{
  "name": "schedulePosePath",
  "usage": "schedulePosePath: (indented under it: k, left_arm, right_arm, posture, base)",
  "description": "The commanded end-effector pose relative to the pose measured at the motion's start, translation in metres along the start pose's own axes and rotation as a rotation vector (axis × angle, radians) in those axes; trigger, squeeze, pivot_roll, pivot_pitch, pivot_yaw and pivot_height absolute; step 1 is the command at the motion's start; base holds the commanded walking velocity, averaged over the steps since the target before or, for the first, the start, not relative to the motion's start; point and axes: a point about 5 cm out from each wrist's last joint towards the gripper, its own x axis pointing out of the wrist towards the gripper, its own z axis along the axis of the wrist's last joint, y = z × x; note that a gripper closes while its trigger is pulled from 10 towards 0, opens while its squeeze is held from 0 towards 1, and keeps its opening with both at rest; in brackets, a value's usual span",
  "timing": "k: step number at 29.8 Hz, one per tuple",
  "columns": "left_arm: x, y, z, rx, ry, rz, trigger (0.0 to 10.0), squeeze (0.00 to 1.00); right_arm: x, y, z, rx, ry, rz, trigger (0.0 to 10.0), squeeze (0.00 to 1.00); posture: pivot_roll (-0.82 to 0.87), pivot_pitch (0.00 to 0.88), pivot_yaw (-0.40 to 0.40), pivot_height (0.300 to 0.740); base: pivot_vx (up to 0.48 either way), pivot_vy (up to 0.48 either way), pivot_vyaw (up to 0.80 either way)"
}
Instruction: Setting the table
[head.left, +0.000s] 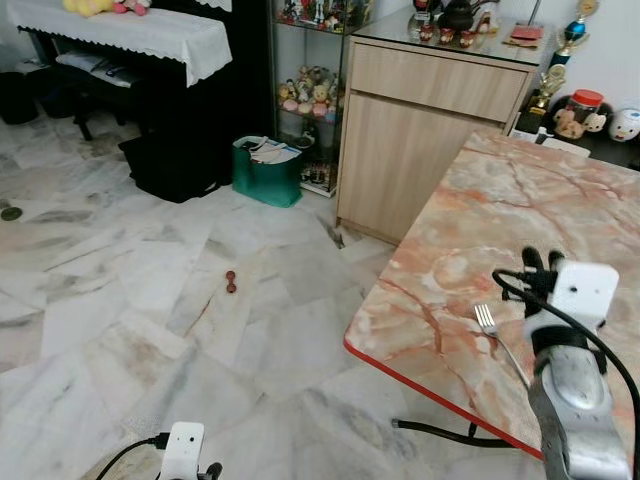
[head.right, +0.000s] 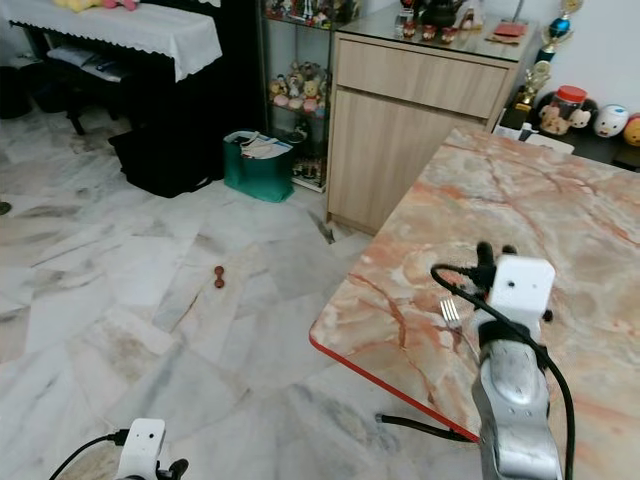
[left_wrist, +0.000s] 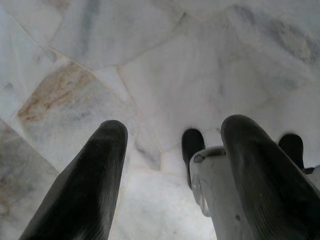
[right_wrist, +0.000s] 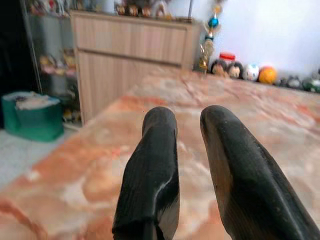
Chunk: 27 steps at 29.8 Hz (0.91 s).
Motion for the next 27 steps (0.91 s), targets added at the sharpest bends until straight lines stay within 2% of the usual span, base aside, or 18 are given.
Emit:
schedulePosePath:
  k: [1,2,3,4,7,8,11,14,21,25,26,27]
  left_arm:
    - [-0.001,0.002,-0.007,-0.003,0.038,0.007,10.0,0.00]
    - [-0.001,0.002,-0.007,-0.003,0.038,0.007,10.0,0.00]
    - [-0.002,0.004,-0.011,-0.001,0.052,0.012,10.0,0.00]
    - [-0.002,0.004,-0.011,-0.001,0.052,0.012,10.0,0.00]
    - [-0.003,0.006,-0.016,-0.001,0.068,0.012,10.0,0.00]
    - [-0.003,0.006,-0.016,-0.001,0.068,0.012,10.0,0.00]
    - [-0.004,0.009,-0.019,-0.003,0.078,0.015,10.0,0.00]
    - [-0.004,0.011,-0.019,-0.003,0.080,0.018,10.0,0.00]
    - [-0.006,0.019,-0.023,-0.011,0.098,0.028,10.0,0.00]
    - [-0.006,0.019,-0.024,-0.015,0.102,0.028,10.0,0.00]
    - [-0.006,0.017,-0.026,-0.017,0.105,0.023,10.0,0.00]
    - [-0.006,0.017,-0.026,-0.017,0.105,0.023,10.0,0.00]
  right_arm:
    - [-0.002,-0.001,0.006,0.027,0.010,0.000,10.0,0.00]
    - [-0.002,-0.001,0.006,0.027,0.010,0.000,10.0,0.00]
    - [-0.010,0.000,0.003,0.011,0.079,0.034,10.0,1.00]
    - [-0.010,0.000,0.003,0.011,0.079,0.034,10.0,1.00]
    - [-0.018,-0.002,-0.006,-0.012,0.193,0.045,10.0,1.00]
    - [-0.018,-0.002,-0.006,-0.012,0.193,0.045,10.0,1.00]
    - [-0.026,0.000,-0.011,0.063,0.275,0.071,10.0,1.00]
    - [-0.028,0.000,-0.011,0.077,0.310,0.083,10.0,1.00]
    - [-0.033,-0.010,-0.021,0.004,0.425,0.140,10.0,1.00]
    - [-0.033,-0.012,-0.024,-0.004,0.444,0.154,10.0,1.00]
    - [-0.026,-0.011,-0.019,0.019,0.370,0.183,10.0,0.10]
    - [-0.026,-0.011,-0.019,0.019,0.370,0.183,10.0,0.10]
  posture:
    - [0.02,0.000,-0.042,0.740]
    - [0.02,0.000,-0.042,0.740]
    - [0.01,0.000,-0.041,0.740]
    - [0.01,0.000,-0.041,0.740]
    - [0.01,0.000,-0.041,0.740]
    - [0.01,0.000,-0.041,0.740]
    - [0.01,0.000,-0.040,0.740]
    - [0.01,0.000,-0.039,0.740]
    - [0.01,0.000,-0.040,0.740]
    - [0.01,0.000,-0.041,0.740]
    - [0.00,0.000,-0.038,0.740]
    - [0.00,0.000,-0.038,0.740]
  base:
    - [0.000,0.000,0.00]
    - [0.000,0.000,0.00]
    - [0.000,0.000,0.00]
    - [0.000,0.000,0.00]
    - [0.000,0.000,0.00]
    - [0.000,0.000,0.00]
    - [0.000,0.000,0.00]
    - [0.000,0.000,0.00]
    - [0.000,0.000,0.00]
    - [0.000,0.000,0.00]
    - [0.000,0.000,0.00]
    - [0.000,0.000,0.00]
